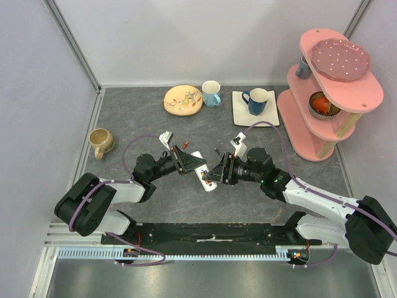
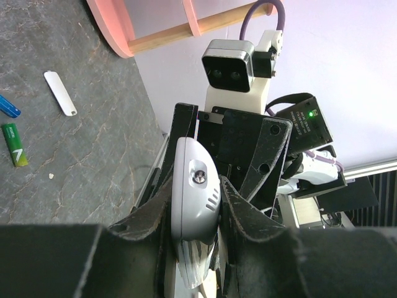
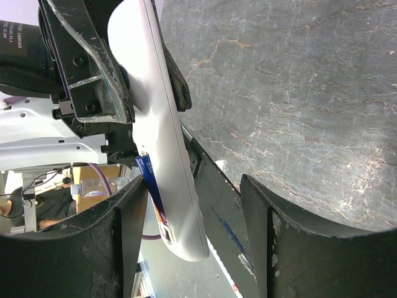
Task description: Load the batteries into the remote control
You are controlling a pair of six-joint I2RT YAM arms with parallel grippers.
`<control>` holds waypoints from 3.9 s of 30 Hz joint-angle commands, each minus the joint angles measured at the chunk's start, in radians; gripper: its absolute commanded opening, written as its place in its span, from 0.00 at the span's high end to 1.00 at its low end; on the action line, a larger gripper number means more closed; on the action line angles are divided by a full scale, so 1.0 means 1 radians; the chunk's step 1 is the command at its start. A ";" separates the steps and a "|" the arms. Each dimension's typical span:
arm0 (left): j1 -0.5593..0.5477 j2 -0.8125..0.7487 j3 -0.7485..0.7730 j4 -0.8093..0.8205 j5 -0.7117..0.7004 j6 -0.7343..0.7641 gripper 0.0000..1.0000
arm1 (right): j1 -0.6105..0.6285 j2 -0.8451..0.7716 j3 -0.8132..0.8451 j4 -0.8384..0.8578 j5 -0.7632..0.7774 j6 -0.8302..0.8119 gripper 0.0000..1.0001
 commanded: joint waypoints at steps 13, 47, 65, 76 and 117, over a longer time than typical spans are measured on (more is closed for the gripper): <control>0.010 -0.028 0.052 0.428 -0.010 -0.093 0.98 | 0.002 0.032 -0.039 0.086 -0.096 -0.019 0.32; 0.003 0.003 0.055 0.180 0.068 0.005 0.98 | 0.000 0.049 0.116 0.064 -0.120 -0.054 0.22; 0.002 0.043 0.052 0.273 0.073 -0.029 0.98 | -0.107 0.026 0.033 0.179 -0.147 0.050 0.27; 0.002 0.034 0.061 0.281 0.075 -0.030 0.98 | -0.118 0.056 0.013 0.219 -0.159 0.077 0.32; 0.002 0.035 0.076 0.295 0.076 -0.049 0.98 | -0.130 0.000 -0.017 0.143 -0.177 0.006 0.38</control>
